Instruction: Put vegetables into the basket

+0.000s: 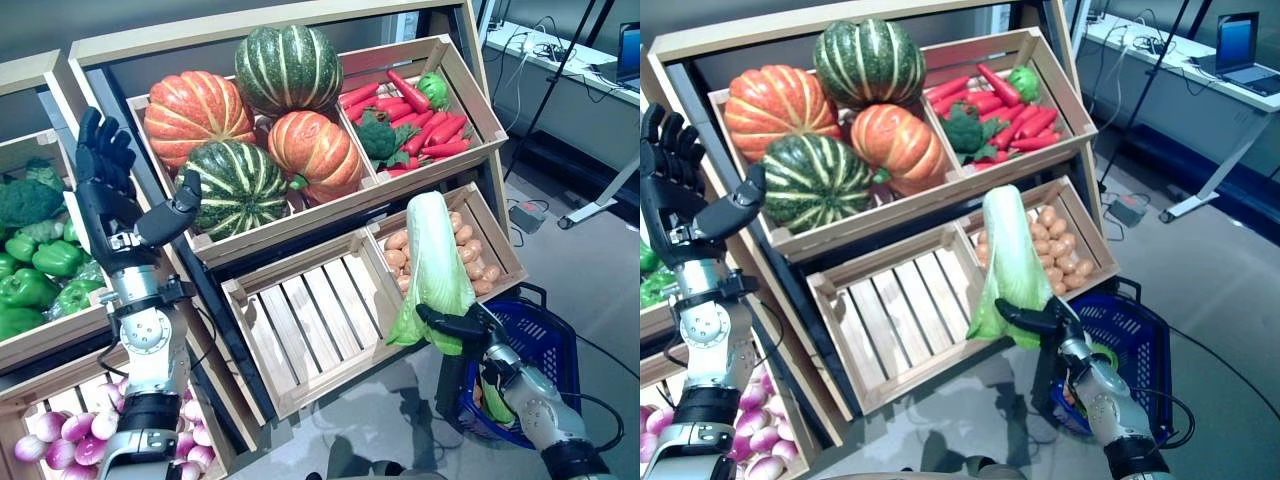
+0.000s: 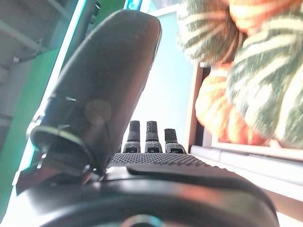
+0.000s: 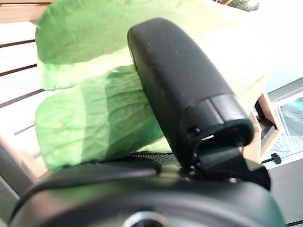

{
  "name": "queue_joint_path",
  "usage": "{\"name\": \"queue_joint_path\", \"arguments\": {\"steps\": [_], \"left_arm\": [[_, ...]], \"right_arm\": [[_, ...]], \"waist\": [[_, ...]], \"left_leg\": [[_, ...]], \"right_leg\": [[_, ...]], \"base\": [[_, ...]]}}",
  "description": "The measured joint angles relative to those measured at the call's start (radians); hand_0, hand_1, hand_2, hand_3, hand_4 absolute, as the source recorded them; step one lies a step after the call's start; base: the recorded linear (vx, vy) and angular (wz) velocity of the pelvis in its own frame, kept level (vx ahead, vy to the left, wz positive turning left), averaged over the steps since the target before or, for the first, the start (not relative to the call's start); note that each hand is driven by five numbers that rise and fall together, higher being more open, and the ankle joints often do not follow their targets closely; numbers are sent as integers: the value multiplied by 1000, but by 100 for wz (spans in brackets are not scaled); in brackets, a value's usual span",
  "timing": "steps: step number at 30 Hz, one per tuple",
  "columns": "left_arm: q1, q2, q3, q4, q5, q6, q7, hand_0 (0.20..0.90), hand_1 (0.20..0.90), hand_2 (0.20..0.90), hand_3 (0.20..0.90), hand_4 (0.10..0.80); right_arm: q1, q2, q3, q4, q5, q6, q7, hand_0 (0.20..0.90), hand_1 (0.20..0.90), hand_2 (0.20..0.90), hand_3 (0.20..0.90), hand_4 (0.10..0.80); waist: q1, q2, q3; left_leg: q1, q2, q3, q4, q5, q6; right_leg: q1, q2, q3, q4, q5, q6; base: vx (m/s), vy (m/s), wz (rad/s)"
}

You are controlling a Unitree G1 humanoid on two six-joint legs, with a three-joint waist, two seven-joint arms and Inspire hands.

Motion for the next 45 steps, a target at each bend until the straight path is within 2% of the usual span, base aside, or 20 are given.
{"name": "queue_joint_path", "arguments": {"steps": [9,14,19,21,23,25,26,28,29,30,33,35,36,37,38,39,40,41,43,45], "left_arm": [[0,-34,-34,0,-78,74,-122,900,900,900,900,800],[26,-10,-82,-4,-26,137,-218,900,900,900,900,800],[136,-3,-123,-38,2,209,-305,900,900,900,900,800],[188,-11,-119,-38,0,212,-326,900,900,900,900,800],[240,-19,-119,-32,-1,229,-359,900,900,900,900,800],[272,-46,-126,-31,-1,231,-385,900,900,900,900,800],[283,-58,-145,-34,-1,231,-400,900,900,900,900,800],[293,-59,-189,-52,-25,231,-425,900,900,900,900,800],[293,-63,-205,-64,-44,231,-428,900,900,900,900,800],[293,-64,-210,-72,-67,231,-429,900,900,900,900,800],[275,-89,-212,-72,-82,232,-412,900,900,900,900,800],[249,-97,-219,-68,-109,238,-375,900,900,900,900,800],[247,-96,-216,-70,-109,238,-361,900,900,900,900,800],[251,-95,-213,-73,-110,239,-345,900,900,900,900,800],[259,-94,-210,-74,-117,239,-327,900,900,900,900,800],[254,-85,-211,-74,-117,239,-308,900,900,900,900,800],[249,-77,-214,-74,-117,240,-300,900,900,900,900,800],[230,-60,-224,-67,-117,241,-285,900,900,900,900,800],[186,-40,-235,-55,-117,242,-259,900,900,900,900,800],[148,-39,-247,-54,-131,242,-236,900,900,900,900,800]], "right_arm": [[0,14,0,0,-1,-2,-10,300,300,300,300,400],[12,21,-17,-1,-32,-54,-175,300,300,300,300,400],[61,48,-70,-5,-146,-79,-327,300,300,300,300,400],[75,98,-83,-1,-192,-85,-364,300,300,300,300,400],[100,139,-83,-2,-219,-95,-393,300,300,300,300,400],[112,137,-91,6,-219,-117,-418,300,300,300,300,400],[121,126,-102,7,-223,-134,-445,300,300,300,300,400],[117,103,-133,8,-250,-152,-497,300,300,300,300,400],[108,81,-137,8,-249,-154,-524,300,300,300,300,400],[91,68,-135,13,-250,-154,-539,300,300,300,300,400],[77,49,-135,15,-250,-155,-566,300,300,300,300,400],[78,68,-119,34,-251,-155,-584,300,300,300,300,400],[78,73,-113,39,-253,-155,-584,300,300,300,300,400],[74,87,-110,54,-261,-155,-583,300,300,300,300,400],[64,91,-88,79,-261,-155,-583,300,300,300,300,400],[58,91,-64,96,-274,-155,-584,300,300,300,300,400],[51,91,-52,106,-287,-156,-584,300,300,300,300,400],[27,91,-34,133,-291,-157,-584,300,300,300,300,400],[-52,91,4,207,-291,-159,-597,300,300,300,300,400],[-148,88,29,244,-291,-161,-650,300,300,300,300,400]], "waist": [[-7,-2,-1],[-7,-3,-1],[-13,-7,2],[4,-46,28],[18,-96,63],[14,-87,81],[11,-71,90],[15,-51,109],[17,-52,117],[19,-38,120],[17,-7,134],[45,-6,136],[52,3,140],[65,8,149],[92,7,148],[116,-2,151],[116,-6,153],[115,-11,159],[120,-26,169],[125,-22,194]], "left_leg": [[1,0,1,0,0,0],[1,0,4,0,0,0],[-6,8,32,11,-3,-6],[-68,22,55,171,-48,-43],[-165,44,53,417,-65,-60],[-200,64,42,503,-84,-60],[-204,57,4,487,-94,-53],[-192,-14,-108,339,-97,-47],[-191,-65,-182,228,-93,-40],[-186,-97,-231,124,-79,-23],[-194,-88,-233,47,-28,-3],[-195,-76,-173,33,12,26],[-183,-58,-131,13,47,57],[-160,-36,-66,8,88,66],[-149,-25,-19,5,74,64],[-151,-25,17,9,63,57],[-158,-26,20,12,63,52],[-169,-26,23,14,64,50],[-193,-25,23,28,59,39],[-215,-17,16,53,49,27]], "right_leg": [[0,0,2,3,1,0],[-2,1,5,0,1,0],[-19,9,37,7,2,-3],[-52,9,64,55,-26,-39],[-48,0,102,85,-30,-53],[-33,14,111,87,-24,-66],[-36,24,114,87,-24,-70],[-60,27,165,87,-9,-64],[-76,19,200,65,13,-61],[-79,12,227,32,33,-59],[-93,30,247,4,51,-43],[-122,10,173,3,44,-53],[-125,-7,76,19,41,-57],[-127,-25,-40,60,16,-58],[-145,-49,-123,108,-10,-76],[-159,-70,-157,120,-10,-66],[-159,-70,-161,110,0,-48],[-162,-70,-160,92,21,-12],[-159,-63,-160,38,40,17],[-158,-49,-145,10,56,9]], "base": [[0,0,0],[-5,-45,-1],[3,-128,-18],[-41,-125,-50],[3,24,-50],[75,177,-24],[68,276,-27],[28,295,-49],[25,284,-71],[51,276,-83],[51,171,-67],[145,158,-104],[59,80,-92],[-27,39,-111],[-116,0,-129],[-127,-24,-100],[-141,-72,-52],[-102,-127,-11],[-85,-142,-17],[-64,-124,-12]]}}
